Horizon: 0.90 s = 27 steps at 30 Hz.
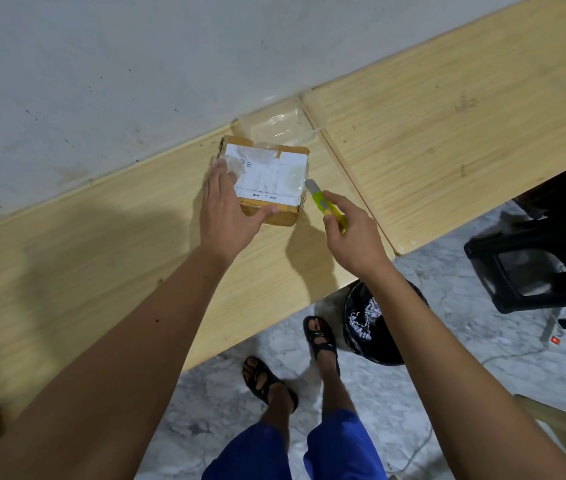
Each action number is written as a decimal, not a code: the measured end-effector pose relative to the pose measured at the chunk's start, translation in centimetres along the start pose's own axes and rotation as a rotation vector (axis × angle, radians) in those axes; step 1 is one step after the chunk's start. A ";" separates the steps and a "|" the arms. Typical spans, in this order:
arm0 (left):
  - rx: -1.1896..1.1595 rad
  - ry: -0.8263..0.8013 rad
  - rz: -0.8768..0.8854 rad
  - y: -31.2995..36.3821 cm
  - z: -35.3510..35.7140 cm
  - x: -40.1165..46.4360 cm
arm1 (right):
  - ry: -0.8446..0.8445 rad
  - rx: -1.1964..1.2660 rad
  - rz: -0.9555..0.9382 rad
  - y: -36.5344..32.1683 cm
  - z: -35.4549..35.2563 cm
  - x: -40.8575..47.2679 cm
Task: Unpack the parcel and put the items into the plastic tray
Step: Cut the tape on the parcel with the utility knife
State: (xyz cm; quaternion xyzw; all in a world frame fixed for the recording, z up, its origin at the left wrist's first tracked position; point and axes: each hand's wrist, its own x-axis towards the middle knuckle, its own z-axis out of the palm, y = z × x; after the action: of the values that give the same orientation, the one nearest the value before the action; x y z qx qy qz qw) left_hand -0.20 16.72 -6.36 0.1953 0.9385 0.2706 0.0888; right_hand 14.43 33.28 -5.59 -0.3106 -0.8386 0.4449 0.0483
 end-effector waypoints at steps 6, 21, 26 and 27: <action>-0.028 0.005 -0.038 0.1 0.3 0.1 | 0.001 0.054 0.008 -0.3 0.5 -2.1; 0.017 -0.002 0.001 -0.5 0.2 0.1 | 0.174 0.311 0.190 -0.3 -0.9 -3.6; 0.034 -0.001 0.005 -0.6 0.3 0.1 | 0.007 0.573 0.178 -1.6 -1.5 -3.1; 0.032 -0.001 0.003 -0.6 0.4 0.1 | -0.039 0.653 0.165 -2.0 -1.8 -3.1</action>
State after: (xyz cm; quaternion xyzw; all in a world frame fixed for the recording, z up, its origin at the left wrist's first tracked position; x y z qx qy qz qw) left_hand -0.41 16.48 -7.04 0.1983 0.9424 0.2555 0.0858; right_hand 16.61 31.97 -2.41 -0.3368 -0.6248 0.6982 0.0930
